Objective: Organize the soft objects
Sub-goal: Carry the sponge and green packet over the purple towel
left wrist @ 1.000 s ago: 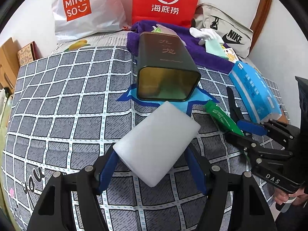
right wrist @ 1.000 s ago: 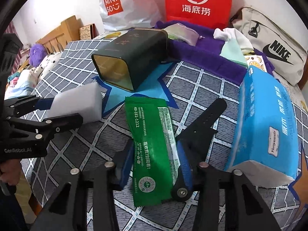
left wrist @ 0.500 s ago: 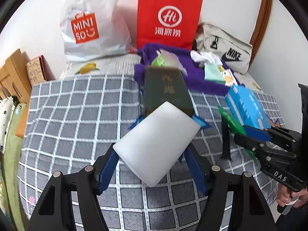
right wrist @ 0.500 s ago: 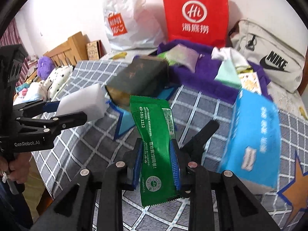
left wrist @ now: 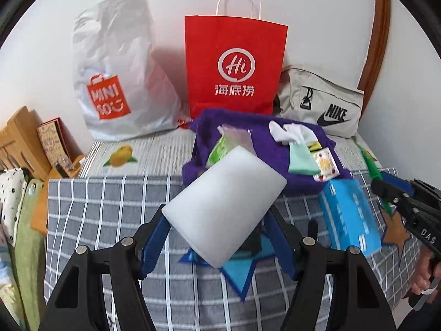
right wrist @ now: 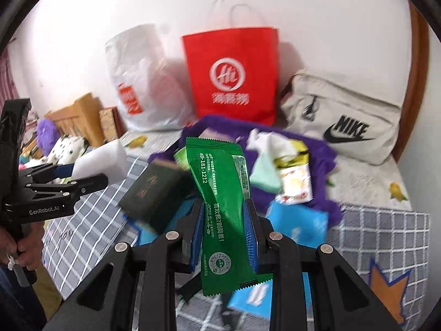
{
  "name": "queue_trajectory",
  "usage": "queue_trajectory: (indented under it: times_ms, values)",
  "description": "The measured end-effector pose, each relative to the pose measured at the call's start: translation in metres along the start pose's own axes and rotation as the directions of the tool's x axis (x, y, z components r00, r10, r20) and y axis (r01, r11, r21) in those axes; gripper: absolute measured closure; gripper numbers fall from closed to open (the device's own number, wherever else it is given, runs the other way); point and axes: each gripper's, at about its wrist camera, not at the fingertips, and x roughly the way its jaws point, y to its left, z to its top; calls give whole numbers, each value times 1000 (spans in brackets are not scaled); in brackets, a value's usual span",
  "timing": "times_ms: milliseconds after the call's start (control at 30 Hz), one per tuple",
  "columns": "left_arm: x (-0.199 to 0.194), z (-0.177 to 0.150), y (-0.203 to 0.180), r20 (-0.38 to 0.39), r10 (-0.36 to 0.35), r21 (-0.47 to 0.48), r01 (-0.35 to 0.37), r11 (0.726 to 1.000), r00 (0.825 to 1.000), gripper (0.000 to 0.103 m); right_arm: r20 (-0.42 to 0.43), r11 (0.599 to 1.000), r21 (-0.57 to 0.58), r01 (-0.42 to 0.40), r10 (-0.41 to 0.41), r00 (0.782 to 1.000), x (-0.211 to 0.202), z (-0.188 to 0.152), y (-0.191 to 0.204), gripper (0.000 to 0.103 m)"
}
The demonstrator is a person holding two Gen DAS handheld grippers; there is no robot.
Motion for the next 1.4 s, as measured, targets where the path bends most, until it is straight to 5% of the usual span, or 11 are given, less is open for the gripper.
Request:
queue_trajectory:
  times_ms: [433, 1400]
  values:
    - [66, 53, 0, -37, 1, -14, -1, 1000, 999, 36, -22, 997, 49, 56, -55, 998, 49, 39, -56, 75]
    - [145, 115, -16, -99, -67, -34, 63, 997, 993, 36, -77, 995, 50, 82, -78, 994, 125, 90, -97, 75]
